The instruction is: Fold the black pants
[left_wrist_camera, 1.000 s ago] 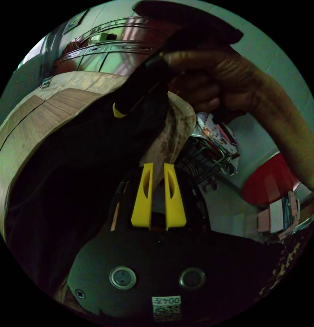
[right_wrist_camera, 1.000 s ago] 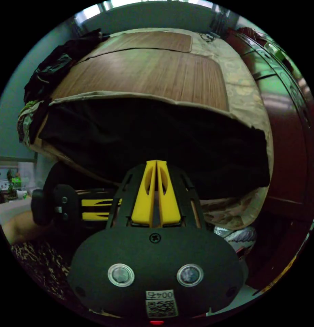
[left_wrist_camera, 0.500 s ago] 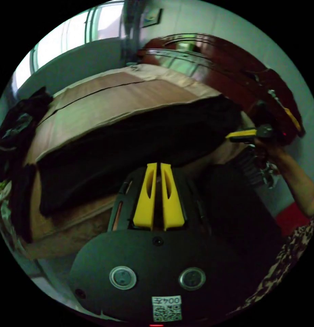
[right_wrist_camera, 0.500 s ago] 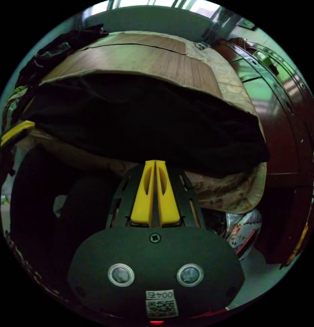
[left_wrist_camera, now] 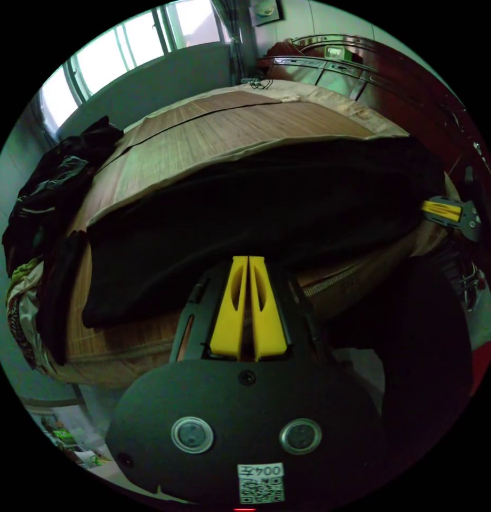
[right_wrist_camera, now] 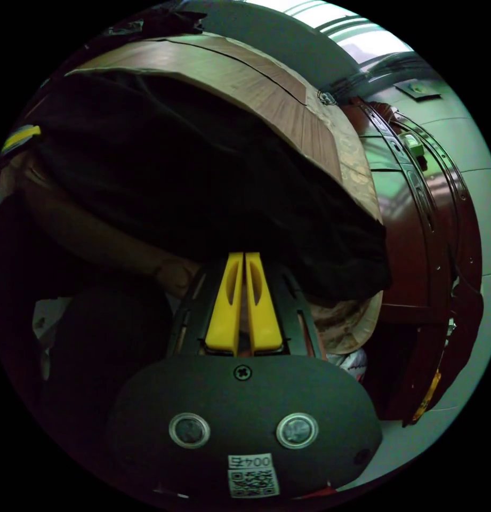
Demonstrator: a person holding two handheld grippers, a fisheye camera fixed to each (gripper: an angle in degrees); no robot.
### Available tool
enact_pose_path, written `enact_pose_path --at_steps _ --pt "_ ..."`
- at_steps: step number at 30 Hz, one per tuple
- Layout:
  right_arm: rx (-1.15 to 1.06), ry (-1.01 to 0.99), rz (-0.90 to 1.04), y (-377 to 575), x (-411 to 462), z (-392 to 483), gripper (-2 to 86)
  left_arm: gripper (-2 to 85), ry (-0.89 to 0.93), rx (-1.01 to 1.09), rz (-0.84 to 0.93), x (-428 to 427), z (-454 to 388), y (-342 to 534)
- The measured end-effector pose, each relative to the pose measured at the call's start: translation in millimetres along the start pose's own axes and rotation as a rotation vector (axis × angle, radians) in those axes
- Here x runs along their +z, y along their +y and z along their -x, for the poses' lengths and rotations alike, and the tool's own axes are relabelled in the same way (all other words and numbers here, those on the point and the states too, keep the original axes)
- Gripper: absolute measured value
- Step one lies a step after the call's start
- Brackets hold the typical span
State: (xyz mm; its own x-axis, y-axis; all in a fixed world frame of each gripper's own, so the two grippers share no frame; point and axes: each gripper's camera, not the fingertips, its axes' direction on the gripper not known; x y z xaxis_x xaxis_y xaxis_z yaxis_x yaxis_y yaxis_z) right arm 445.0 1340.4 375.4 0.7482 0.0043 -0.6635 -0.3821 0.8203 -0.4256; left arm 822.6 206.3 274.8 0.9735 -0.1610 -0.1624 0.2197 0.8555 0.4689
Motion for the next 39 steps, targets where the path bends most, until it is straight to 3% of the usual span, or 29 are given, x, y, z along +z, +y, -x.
enact_pose_path --at_steps 4,6,10,13,19,39 --pt "0.054 -0.007 0.039 1.9 4.6 -5.0 -0.8 0.6 0.035 -0.002 0.010 2.0 33.2 10.9" --pt "0.132 -0.101 0.029 7.6 -0.6 -17.7 -0.8 0.9 0.150 -0.057 0.069 -0.2 71.7 19.3" --pt "0.312 -0.377 -0.127 40.2 -31.8 -41.5 -0.7 1.6 0.268 -0.233 -0.050 -23.5 151.9 61.1" --pt "0.381 -0.497 -0.194 62.7 -39.3 -39.8 -0.3 3.2 0.335 -0.477 -0.076 -25.6 245.4 115.8" --pt "0.388 -0.661 -0.164 72.9 -14.9 -21.1 3.3 7.1 0.362 -0.687 -0.150 -20.5 347.3 166.2" --pt "0.349 -0.583 -0.093 61.3 13.7 -20.9 2.9 3.4 0.342 -0.781 -0.126 20.6 452.1 170.4"
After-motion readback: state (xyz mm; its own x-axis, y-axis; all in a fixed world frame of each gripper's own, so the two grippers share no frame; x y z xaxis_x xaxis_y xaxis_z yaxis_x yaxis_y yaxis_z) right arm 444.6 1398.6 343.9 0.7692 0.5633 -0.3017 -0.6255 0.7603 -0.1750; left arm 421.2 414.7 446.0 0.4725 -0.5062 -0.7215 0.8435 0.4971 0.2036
